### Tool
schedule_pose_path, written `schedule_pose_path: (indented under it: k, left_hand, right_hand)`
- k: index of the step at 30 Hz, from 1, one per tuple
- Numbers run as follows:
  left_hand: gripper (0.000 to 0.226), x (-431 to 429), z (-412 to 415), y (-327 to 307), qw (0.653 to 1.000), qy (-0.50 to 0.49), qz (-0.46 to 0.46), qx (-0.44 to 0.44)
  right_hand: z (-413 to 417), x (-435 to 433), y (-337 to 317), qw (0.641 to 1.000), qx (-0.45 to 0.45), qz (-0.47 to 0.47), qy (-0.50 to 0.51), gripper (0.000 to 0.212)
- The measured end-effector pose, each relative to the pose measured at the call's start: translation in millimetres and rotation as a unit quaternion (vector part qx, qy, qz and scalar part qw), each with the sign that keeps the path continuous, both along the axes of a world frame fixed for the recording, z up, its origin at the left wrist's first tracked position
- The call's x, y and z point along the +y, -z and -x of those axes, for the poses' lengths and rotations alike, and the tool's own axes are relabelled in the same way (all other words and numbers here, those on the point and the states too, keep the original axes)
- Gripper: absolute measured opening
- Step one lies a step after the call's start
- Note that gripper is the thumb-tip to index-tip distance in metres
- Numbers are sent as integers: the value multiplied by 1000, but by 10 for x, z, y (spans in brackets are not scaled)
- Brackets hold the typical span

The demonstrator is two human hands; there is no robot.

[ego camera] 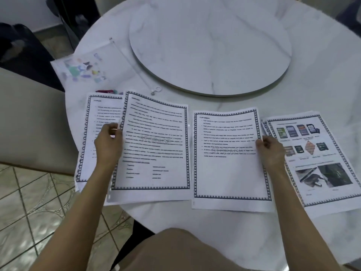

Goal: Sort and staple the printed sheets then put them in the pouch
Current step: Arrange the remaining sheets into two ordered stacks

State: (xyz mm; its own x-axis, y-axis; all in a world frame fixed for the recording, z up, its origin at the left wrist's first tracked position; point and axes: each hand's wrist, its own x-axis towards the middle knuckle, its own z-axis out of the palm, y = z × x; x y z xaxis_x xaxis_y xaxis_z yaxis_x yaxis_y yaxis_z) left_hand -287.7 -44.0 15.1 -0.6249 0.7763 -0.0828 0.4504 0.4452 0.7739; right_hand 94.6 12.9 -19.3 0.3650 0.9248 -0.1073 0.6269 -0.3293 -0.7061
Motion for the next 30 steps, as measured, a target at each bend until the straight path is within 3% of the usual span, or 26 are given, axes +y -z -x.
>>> schedule_pose_path:
  k: [7,11,13,17,19,22,26,30]
  left_hand:
    - [31,-103,619,70,999,4,39,6]
    - [32,-101,865,151,993,51,81,62]
    - [39,-96,963,204,986,73,126,77]
    - [54,-95,1001,221,982,75,164,64]
    - [58,-94,1011,214,981,55,180,47]
    - [57,-67,1077,232,983,65,173,-22]
    - [38,-88,1071,200,974,143,153,-81]
    - [34,-90,1138,209,966,124,167,-155]
  right_hand:
    - [184,-149,-49,998,-49,-25,1,27]
    - [397,-250,-78,992,-117,-45,0,34]
    - [656,-305,-110,993,-103,-56,-14,33]
    - [1487,-396,-167,996,9,-42,-84,25]
    - [1895,-438,-138,993,46,-2,-109,26]
    - [2360,-514,-27,989,34,62,-129,36]
    - [2632,-531,67,991,12,65,-116,43]
    - [2621,-481,52,993,78,61,-64,33]
